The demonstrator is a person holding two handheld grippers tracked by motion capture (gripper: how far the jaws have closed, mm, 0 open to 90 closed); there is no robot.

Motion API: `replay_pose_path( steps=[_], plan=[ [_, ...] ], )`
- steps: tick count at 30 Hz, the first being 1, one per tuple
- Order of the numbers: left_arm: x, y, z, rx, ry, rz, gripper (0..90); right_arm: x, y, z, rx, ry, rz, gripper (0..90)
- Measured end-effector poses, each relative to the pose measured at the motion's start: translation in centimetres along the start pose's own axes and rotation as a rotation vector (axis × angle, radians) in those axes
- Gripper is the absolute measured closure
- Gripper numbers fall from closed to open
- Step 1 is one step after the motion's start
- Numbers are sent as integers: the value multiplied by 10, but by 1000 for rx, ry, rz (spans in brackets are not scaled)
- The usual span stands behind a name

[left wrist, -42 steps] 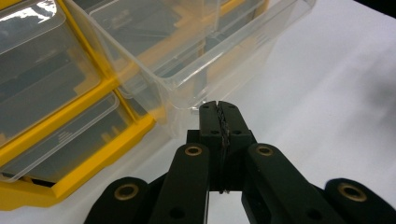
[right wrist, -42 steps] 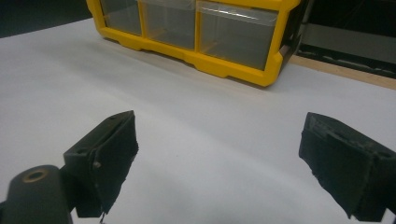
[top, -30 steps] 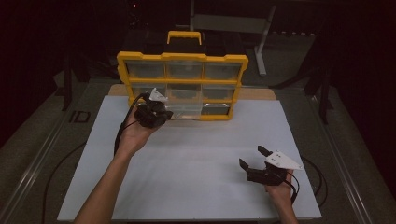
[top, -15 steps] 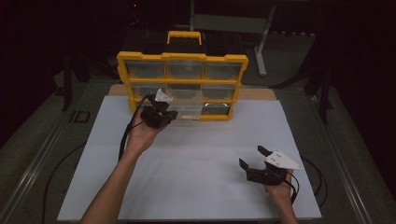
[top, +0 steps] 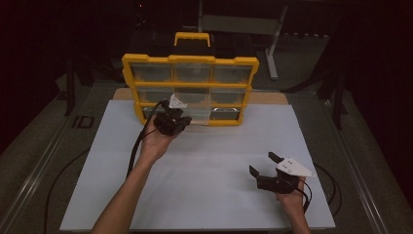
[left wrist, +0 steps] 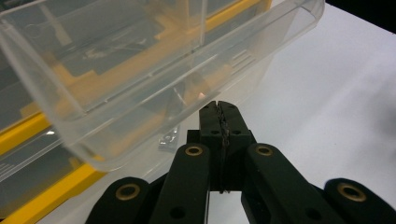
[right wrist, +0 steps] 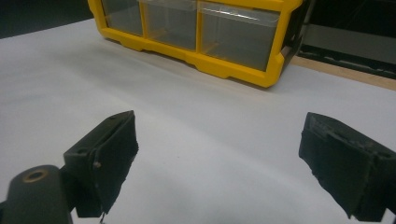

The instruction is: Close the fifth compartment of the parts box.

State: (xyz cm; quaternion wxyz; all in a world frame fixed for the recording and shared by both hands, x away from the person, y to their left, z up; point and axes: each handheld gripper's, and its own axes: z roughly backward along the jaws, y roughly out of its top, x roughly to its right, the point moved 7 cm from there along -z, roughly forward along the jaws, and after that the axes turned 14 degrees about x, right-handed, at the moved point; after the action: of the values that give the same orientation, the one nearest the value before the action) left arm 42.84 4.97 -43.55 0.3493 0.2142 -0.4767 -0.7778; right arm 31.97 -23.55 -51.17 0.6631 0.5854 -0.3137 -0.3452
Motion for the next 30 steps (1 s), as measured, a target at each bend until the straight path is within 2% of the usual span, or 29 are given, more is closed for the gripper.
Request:
replay_pose_path(
  steps=[12,30],
  plan=[
    [-2,5,-4,16,24,9,900,0,0,0,-1,3,1,111],
    [-6,11,-9,24,35,24,900,1,0,-1,0,6,1,112]
  ],
)
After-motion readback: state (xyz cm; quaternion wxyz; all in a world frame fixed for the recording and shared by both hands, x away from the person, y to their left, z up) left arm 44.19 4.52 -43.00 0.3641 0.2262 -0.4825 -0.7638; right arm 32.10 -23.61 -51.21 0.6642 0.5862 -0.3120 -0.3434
